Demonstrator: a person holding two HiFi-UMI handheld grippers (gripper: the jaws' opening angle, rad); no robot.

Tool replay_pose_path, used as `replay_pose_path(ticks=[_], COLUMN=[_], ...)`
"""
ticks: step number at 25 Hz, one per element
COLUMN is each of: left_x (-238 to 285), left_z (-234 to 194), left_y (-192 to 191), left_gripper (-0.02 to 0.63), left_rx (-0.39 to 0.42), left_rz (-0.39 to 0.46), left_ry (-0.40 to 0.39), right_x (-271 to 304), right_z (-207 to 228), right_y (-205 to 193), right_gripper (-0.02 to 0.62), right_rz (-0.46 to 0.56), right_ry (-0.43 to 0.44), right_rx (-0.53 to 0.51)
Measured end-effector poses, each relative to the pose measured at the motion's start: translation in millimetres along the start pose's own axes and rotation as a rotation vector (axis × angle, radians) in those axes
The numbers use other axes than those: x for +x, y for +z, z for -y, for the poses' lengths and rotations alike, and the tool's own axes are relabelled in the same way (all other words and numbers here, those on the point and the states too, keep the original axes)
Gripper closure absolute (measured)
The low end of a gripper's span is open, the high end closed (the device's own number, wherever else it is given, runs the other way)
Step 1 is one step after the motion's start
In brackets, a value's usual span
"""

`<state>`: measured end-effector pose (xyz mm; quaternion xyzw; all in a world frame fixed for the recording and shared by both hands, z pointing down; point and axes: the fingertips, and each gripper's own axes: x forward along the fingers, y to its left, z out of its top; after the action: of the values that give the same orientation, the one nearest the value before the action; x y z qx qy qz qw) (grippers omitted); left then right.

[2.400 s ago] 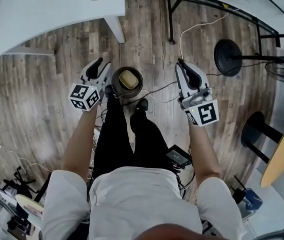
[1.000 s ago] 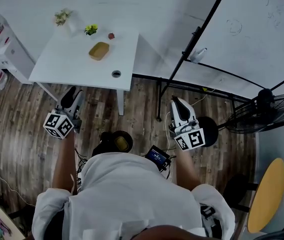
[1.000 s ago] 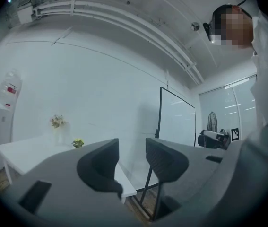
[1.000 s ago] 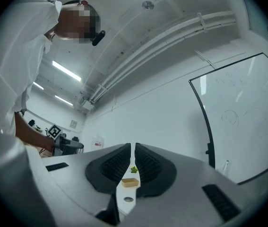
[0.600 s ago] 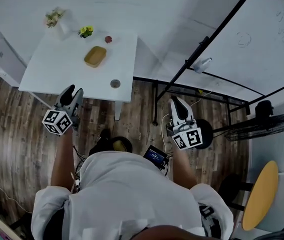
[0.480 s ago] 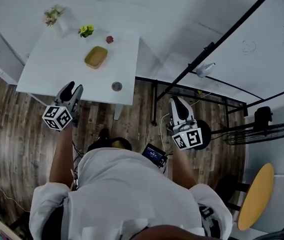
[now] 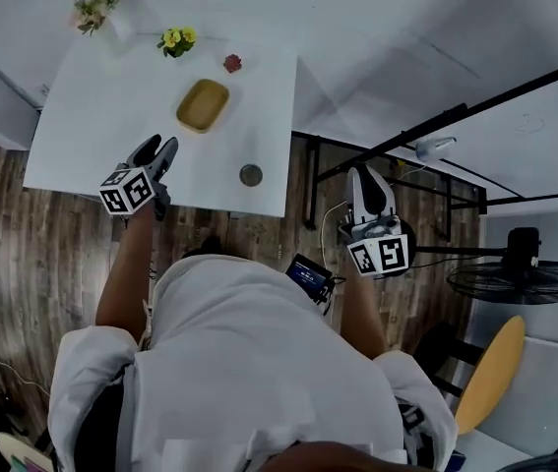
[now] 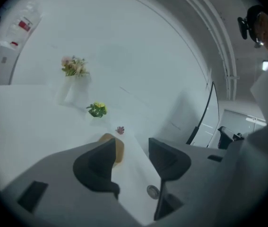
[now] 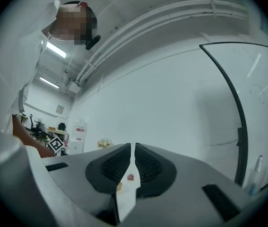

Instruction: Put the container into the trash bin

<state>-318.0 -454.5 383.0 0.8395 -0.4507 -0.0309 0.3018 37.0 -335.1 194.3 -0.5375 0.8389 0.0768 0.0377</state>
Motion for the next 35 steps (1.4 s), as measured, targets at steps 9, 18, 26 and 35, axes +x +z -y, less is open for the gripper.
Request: replay_pose_path(ticks=[9,18,26,35], left_x=[75,116,130,141], left_z=[-50,-83,-101,-107], left_y=[-27,-71,-86,-93], left_gripper=[0.393,0.4,0.43,0.538], left_rx=[-0.296,-0.691,-0.872,-0.933], left_rz=[-0.122,-0.18,-0.199,-0.182], left_ry=[-0.006,0.027,0.059,0.065], right_x=[51,66,60,44], right_z=[15,29,38,45], right_y=[-30,-46,-55,-56], right_gripper=[0.545,0.545,0.545,0.545], right_rz=[-0.077,-0.115,-0.125,-0.115], right_ry=[-0.056,-0.114,-0.166,-0.21], right_rx=[-0.006,0.002,0.035,0.054])
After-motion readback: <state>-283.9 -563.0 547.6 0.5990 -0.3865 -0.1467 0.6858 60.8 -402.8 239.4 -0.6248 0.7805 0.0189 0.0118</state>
